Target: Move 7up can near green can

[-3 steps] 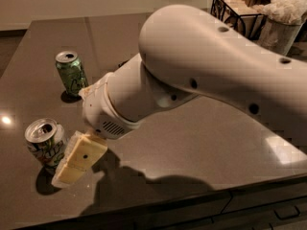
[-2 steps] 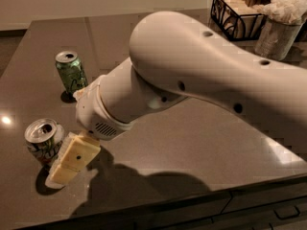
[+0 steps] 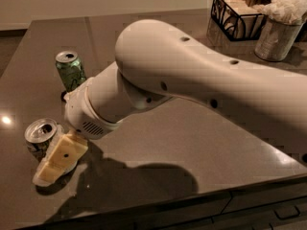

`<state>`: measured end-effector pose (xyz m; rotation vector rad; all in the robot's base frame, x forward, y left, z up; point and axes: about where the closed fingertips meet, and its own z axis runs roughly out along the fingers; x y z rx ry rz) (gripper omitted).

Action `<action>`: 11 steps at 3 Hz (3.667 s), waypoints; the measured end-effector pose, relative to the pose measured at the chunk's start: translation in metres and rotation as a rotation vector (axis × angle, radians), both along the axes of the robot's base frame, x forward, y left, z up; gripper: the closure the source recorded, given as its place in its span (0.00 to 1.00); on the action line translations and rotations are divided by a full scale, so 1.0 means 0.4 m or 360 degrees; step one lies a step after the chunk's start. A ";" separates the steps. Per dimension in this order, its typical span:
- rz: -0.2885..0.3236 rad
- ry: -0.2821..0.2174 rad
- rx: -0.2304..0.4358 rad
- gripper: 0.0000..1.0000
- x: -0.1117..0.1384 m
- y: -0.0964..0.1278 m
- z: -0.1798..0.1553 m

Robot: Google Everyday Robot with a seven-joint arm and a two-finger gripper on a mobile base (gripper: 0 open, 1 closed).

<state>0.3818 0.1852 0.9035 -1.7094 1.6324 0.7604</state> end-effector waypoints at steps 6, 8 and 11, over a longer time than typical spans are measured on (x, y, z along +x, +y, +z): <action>-0.0425 -0.0072 0.0165 1.00 0.259 0.015 0.110; -0.0503 -0.0068 0.0171 0.88 0.350 0.050 0.097; -0.0553 0.0000 0.0158 0.17 0.467 0.009 0.020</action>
Offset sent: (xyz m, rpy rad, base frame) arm -0.0130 0.0317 0.0065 0.0786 0.0590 0.0401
